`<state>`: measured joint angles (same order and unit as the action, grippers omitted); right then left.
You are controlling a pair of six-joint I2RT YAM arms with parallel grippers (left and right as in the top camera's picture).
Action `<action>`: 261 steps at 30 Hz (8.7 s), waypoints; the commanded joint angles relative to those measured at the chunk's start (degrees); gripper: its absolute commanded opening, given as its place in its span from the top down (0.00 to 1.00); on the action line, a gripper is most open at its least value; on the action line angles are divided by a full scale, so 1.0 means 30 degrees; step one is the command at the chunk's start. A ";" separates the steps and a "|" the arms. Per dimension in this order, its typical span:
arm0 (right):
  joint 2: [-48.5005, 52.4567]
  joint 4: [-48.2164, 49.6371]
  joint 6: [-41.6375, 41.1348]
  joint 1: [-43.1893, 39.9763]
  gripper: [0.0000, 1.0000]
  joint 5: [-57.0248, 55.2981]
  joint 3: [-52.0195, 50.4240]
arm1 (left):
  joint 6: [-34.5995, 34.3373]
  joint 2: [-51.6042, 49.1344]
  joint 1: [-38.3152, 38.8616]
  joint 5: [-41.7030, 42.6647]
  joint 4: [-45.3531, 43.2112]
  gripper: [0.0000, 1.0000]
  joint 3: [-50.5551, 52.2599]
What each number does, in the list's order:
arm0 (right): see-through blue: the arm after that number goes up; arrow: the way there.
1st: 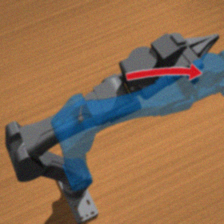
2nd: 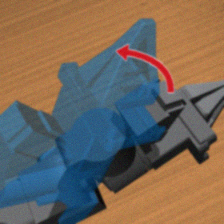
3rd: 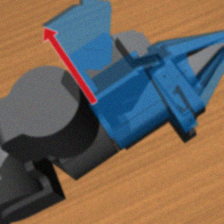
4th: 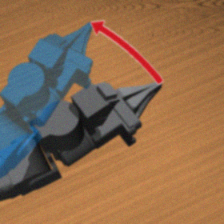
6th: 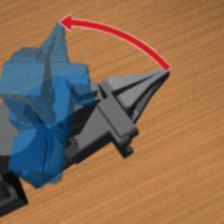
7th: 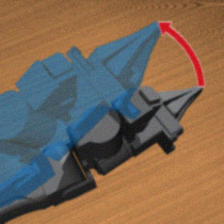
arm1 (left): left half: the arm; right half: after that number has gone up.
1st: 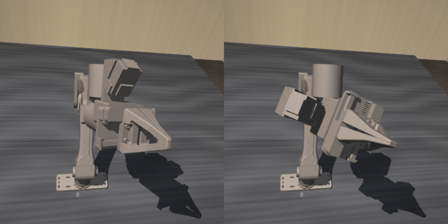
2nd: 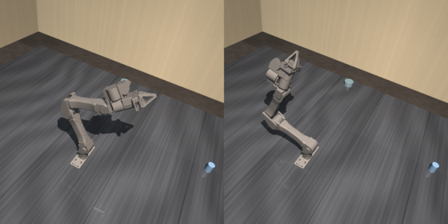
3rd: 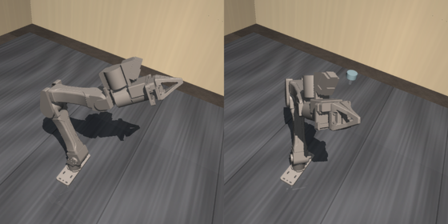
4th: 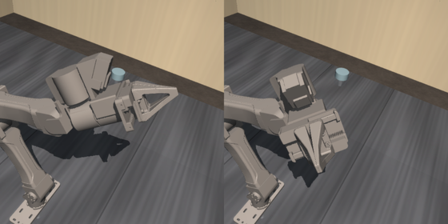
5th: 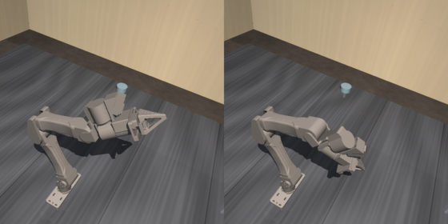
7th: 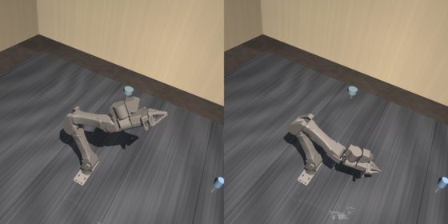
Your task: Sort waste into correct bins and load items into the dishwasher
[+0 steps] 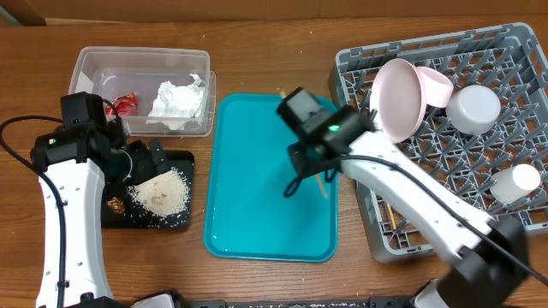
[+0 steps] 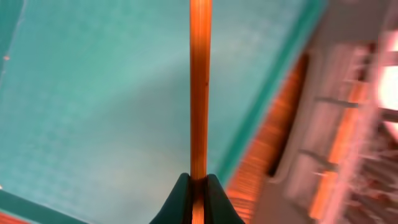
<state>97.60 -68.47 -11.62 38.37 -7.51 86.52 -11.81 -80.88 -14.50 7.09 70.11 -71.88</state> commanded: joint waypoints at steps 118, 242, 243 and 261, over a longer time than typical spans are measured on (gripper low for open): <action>-2.2586 0.1253 0.0452 -1.0958 0.00 0.2178 -1.0907 | 0.0226 0.0029 -0.0036 -0.0007 -0.0029 0.00 -0.0211; -3.2479 2.1252 0.4320 -1.1438 0.00 0.2091 -2.8691 | 0.0444 2.1281 0.3133 -0.0102 -1.7813 0.00 1.6706; -3.2479 2.1252 0.4320 -1.1438 0.00 0.2091 -2.8691 | 0.0444 2.1923 0.3133 0.0007 -1.8236 0.00 1.7289; -3.2479 2.1252 0.4313 -1.1438 0.00 0.2091 -2.8691 | 0.0503 2.6899 0.3279 0.0168 -2.5565 0.00 2.3868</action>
<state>0.73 -5.13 1.13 4.16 -1.45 1.06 -11.35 -0.95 -5.21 7.11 -8.16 -0.82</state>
